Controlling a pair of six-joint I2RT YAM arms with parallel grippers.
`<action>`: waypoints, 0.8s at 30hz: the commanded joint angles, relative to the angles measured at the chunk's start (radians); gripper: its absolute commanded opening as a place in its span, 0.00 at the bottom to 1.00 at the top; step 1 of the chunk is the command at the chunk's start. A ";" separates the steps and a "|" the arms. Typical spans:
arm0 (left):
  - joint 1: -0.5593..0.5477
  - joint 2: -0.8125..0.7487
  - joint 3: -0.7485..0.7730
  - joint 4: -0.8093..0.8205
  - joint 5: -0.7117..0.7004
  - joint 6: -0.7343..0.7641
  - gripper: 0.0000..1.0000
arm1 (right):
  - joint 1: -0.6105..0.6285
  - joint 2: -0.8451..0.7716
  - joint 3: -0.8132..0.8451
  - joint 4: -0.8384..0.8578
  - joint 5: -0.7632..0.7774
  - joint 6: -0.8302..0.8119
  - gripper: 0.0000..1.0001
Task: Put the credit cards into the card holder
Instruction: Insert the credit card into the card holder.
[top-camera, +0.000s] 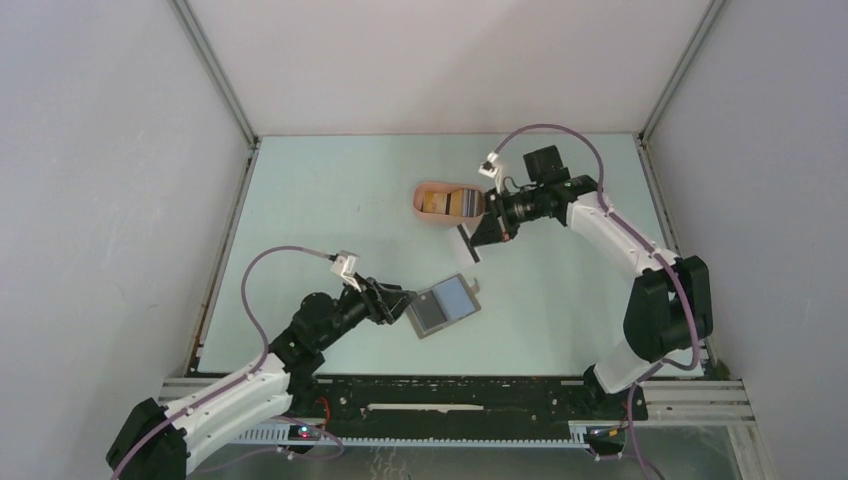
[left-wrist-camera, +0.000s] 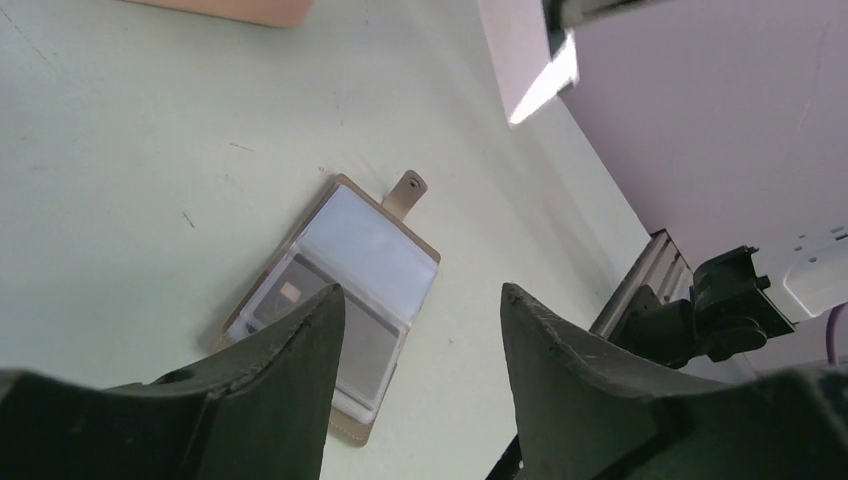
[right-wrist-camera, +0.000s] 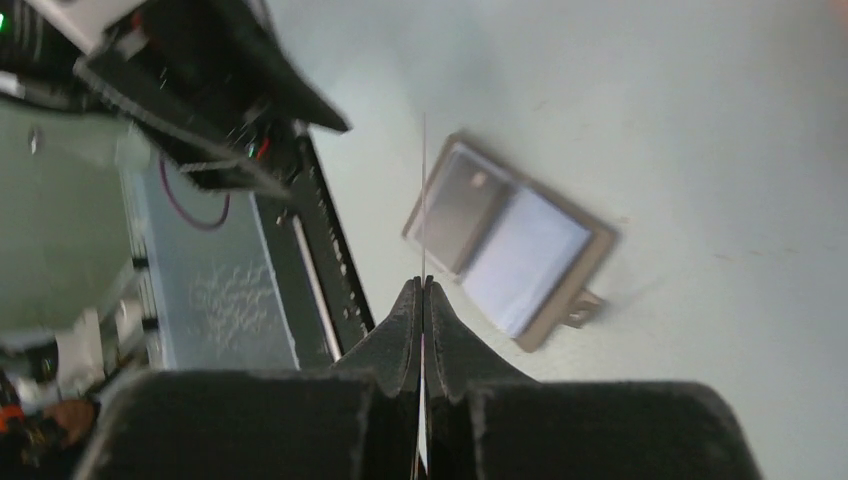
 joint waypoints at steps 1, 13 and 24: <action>-0.002 -0.089 -0.072 -0.003 -0.007 -0.031 0.64 | 0.071 -0.054 -0.056 0.004 -0.048 -0.143 0.00; -0.002 -0.149 -0.205 0.044 -0.036 -0.168 0.60 | 0.192 0.159 -0.110 0.013 0.008 -0.060 0.00; -0.008 0.154 -0.140 0.208 -0.002 -0.182 0.36 | 0.177 0.306 -0.103 0.023 0.005 -0.012 0.00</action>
